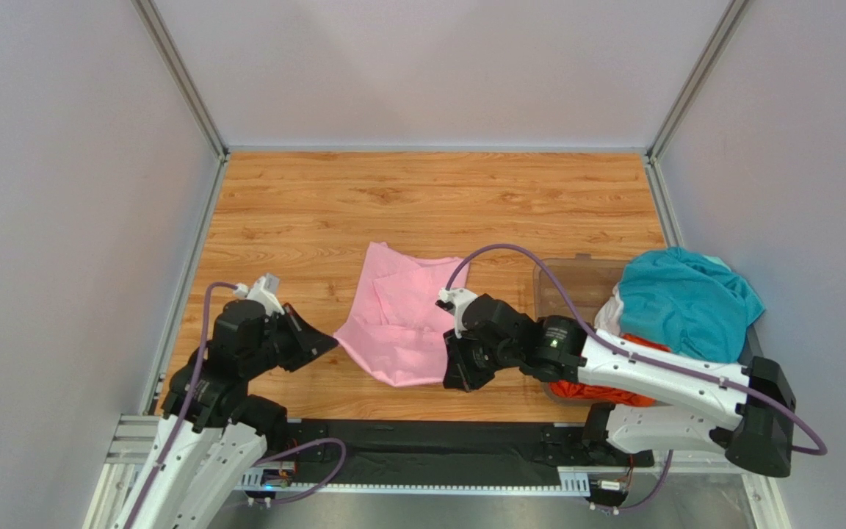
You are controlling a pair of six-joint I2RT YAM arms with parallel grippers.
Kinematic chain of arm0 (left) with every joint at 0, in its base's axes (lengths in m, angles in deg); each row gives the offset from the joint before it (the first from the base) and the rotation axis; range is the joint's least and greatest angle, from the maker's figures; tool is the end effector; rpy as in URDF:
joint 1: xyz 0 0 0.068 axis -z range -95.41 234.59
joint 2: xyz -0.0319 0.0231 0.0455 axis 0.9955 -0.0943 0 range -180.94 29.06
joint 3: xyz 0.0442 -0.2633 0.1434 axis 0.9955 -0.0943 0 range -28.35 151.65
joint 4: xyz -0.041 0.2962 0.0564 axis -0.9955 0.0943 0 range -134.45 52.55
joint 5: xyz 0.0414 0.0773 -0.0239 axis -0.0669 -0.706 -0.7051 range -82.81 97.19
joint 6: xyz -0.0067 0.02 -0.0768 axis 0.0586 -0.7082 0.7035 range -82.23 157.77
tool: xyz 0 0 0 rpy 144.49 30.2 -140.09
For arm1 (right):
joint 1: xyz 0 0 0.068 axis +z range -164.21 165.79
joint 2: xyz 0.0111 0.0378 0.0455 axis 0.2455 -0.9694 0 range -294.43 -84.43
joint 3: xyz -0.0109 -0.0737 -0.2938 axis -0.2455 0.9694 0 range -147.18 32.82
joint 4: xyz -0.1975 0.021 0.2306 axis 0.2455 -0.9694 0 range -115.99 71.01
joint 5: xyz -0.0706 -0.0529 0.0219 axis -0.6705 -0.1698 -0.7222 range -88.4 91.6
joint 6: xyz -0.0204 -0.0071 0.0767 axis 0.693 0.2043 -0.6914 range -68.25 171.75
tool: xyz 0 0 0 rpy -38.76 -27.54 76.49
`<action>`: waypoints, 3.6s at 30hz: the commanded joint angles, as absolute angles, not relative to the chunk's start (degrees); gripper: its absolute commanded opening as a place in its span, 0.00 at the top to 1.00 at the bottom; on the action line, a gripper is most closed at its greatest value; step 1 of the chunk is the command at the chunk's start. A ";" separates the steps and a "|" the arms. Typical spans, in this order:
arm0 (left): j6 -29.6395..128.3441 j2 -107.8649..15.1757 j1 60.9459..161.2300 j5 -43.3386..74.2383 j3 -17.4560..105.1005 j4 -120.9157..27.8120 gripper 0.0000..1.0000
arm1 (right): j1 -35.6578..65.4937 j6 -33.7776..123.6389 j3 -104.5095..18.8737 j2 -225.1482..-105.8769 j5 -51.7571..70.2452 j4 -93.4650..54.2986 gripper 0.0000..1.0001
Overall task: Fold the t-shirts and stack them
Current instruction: Fold the tshirt
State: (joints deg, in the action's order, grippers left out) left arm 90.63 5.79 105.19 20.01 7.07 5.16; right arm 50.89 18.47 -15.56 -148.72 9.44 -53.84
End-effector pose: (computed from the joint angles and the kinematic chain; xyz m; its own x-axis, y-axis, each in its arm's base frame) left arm 0.1180 -0.0607 0.2642 -0.7487 -0.5490 -0.3717 -0.1472 0.6843 -0.7142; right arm 0.1082 0.2556 0.2477 -0.7855 -0.4015 -0.4709 -0.6028 0.6687 0.4353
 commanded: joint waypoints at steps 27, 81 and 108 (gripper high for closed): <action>88.75 -9.35 105.24 16.42 18.24 -4.19 1.00 | 54.84 28.28 -23.16 -156.57 8.13 -47.05 0.66; 90.51 -16.82 101.64 2.53 -0.04 -2.52 1.00 | 35.68 42.25 -39.09 -178.84 -2.35 -56.25 0.37; 92.18 -13.30 101.64 0.42 -5.14 -1.73 1.00 | 62.34 36.63 -30.72 -184.18 -5.33 -51.42 0.37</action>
